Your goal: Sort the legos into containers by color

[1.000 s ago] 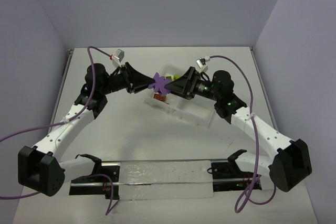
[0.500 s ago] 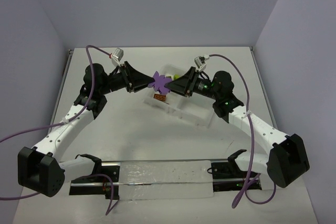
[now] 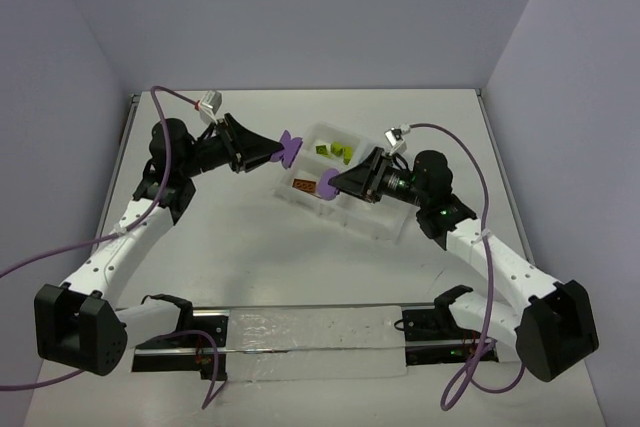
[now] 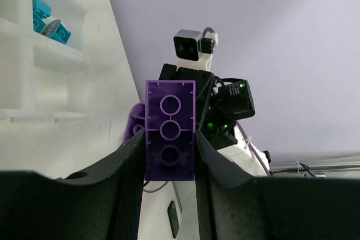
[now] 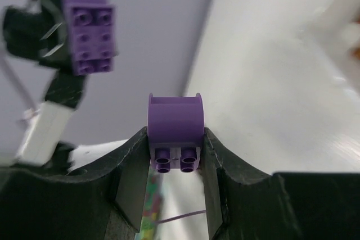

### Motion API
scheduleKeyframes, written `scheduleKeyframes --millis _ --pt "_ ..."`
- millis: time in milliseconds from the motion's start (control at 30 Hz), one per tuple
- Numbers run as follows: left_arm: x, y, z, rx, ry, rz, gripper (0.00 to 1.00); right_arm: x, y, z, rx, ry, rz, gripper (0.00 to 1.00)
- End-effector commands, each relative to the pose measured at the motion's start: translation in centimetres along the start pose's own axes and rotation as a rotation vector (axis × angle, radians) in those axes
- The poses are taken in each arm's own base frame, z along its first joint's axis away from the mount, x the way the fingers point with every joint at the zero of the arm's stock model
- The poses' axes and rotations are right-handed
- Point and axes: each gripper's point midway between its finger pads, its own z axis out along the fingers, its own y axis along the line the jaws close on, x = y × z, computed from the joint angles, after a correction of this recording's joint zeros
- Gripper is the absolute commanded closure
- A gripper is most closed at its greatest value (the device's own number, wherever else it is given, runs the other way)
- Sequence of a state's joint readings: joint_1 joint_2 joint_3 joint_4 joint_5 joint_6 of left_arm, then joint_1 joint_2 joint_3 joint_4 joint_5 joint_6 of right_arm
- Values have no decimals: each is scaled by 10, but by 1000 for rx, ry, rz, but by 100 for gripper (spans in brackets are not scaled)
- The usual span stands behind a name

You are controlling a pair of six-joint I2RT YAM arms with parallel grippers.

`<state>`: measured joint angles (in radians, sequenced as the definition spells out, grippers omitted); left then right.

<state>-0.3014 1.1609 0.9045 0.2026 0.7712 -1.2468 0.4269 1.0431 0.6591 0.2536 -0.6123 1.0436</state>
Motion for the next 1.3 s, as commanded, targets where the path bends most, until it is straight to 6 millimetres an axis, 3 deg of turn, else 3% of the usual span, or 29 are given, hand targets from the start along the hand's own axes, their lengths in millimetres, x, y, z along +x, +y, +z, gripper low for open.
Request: scheduleKeyframes --millis 0,67,167,433,667,700,733,800,900,1033,1100,1267 --pt "-6 -17 -8 -12 -22 65 100 -50 -51 -42 518 -179 -283 100" --pt "-16 -10 -8 -85 -63 123 100 -55 -84 -80 817 -156 -406 100" --pt "-17 9 -11 -193 -68 144 100 -65 -97 -107 986 -170 -473 100" --pt "-15 22 -9 -229 -34 151 100 -42 -128 -75 945 -56 -378 100" --pt "-12 28 -7 -231 -23 145 100 -45 -145 -45 906 -15 -412 95" --pt "-11 30 -7 -233 -20 142 100 -44 -150 -43 916 -1 -412 92" --pt "-11 32 -6 -237 -16 137 100 -44 -155 -41 929 12 -413 82" --pt "-10 36 -5 -247 -9 135 100 -45 -155 -35 920 22 -413 46" --pt "-9 39 -5 -251 -5 132 100 -49 -146 -29 893 20 -410 24" --pt "-7 37 -3 -236 11 125 100 -63 -111 -25 833 -18 -426 20" --pt "-6 34 -1 -215 18 129 100 -67 -85 -24 762 -40 -444 22" --pt "-3 34 3 -203 51 136 100 -56 14 -3 301 -41 -495 24"
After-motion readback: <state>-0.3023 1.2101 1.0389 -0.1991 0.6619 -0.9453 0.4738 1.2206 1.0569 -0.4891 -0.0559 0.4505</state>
